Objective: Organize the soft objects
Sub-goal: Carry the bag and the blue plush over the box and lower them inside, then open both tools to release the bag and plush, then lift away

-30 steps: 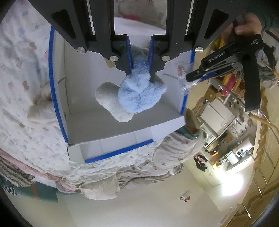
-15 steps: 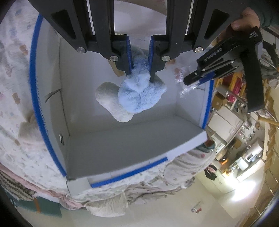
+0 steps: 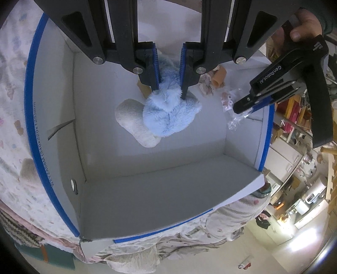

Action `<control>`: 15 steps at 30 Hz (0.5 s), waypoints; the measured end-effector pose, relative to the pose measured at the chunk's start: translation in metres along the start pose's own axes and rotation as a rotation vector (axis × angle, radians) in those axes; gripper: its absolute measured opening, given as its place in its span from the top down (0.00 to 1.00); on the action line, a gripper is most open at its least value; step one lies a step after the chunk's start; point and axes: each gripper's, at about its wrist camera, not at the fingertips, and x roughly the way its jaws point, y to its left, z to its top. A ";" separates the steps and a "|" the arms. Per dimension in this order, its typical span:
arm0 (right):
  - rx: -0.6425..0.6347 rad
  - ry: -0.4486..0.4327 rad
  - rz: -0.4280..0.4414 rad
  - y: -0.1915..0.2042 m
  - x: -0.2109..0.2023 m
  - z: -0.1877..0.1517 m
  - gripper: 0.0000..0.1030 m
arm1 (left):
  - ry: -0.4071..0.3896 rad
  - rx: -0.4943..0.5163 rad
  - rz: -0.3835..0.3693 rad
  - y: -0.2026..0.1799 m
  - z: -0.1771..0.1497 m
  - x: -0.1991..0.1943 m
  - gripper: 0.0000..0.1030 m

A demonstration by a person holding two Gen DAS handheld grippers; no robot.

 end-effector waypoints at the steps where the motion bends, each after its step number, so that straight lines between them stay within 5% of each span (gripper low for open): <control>1: -0.001 0.002 -0.002 0.000 0.001 0.000 0.83 | 0.000 0.002 0.002 -0.001 0.000 0.000 0.78; 15: -0.002 0.020 -0.012 0.004 0.009 0.005 0.77 | -0.003 0.016 0.029 -0.006 0.001 0.006 0.76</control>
